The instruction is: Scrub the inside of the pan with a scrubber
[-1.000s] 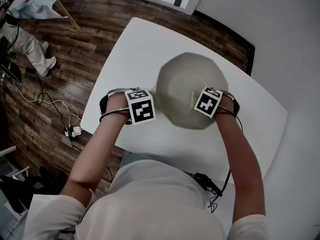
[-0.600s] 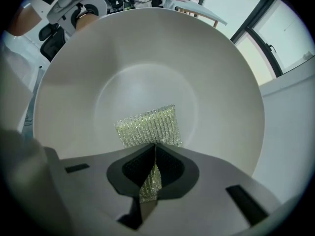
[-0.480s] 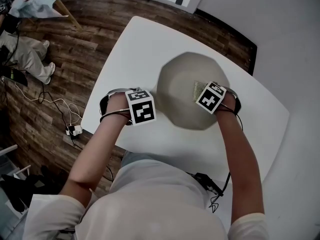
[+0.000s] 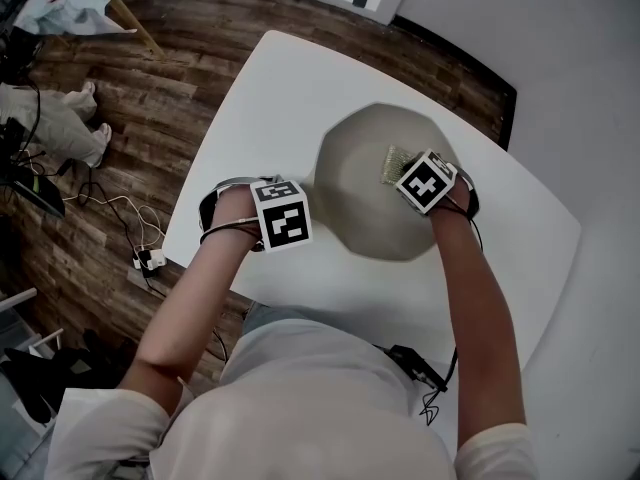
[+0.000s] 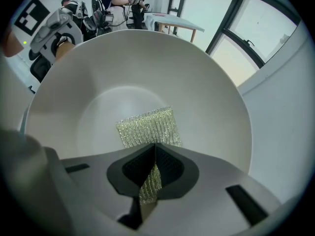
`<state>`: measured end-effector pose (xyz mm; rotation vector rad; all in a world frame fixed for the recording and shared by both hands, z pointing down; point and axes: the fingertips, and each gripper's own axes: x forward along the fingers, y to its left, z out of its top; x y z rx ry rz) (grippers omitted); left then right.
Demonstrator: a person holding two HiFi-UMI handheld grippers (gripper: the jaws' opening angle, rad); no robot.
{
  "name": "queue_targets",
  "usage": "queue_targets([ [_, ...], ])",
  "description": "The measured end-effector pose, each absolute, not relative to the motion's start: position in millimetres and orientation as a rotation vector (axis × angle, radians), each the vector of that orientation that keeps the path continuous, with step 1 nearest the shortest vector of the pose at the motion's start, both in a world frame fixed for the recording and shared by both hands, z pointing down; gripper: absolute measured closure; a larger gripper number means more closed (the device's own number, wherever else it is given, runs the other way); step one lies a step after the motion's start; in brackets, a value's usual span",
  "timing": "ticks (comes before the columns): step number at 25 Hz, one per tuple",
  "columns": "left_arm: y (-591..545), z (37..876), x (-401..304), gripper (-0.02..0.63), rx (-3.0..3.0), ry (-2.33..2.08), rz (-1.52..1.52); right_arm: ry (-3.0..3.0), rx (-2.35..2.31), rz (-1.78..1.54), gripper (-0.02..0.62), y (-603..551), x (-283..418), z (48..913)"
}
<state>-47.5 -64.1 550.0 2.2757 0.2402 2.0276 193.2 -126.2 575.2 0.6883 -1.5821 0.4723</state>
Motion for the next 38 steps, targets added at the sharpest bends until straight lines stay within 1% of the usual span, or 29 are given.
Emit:
queue_targets([
  [14,-58.5,551.7,-45.4,0.472,2.262,0.290,1.998,-1.677,0.775,0.454,0.572,-154.2,166.2,573.5],
  [22,-58.0,551.3,-46.3,0.471,2.249,0.292,2.013,-1.765,0.790,0.507,0.572,-156.9,145.5,572.5],
  [30,-56.3,551.1,-48.8,0.471,2.226,0.313,2.029,-1.866,0.671,0.571,0.572,-137.4,118.1,571.0],
  [38,-55.3,554.2,-49.6,0.471,2.209,0.322,2.029,-1.895,0.541,0.535,0.572,-108.2,111.2,572.6],
])
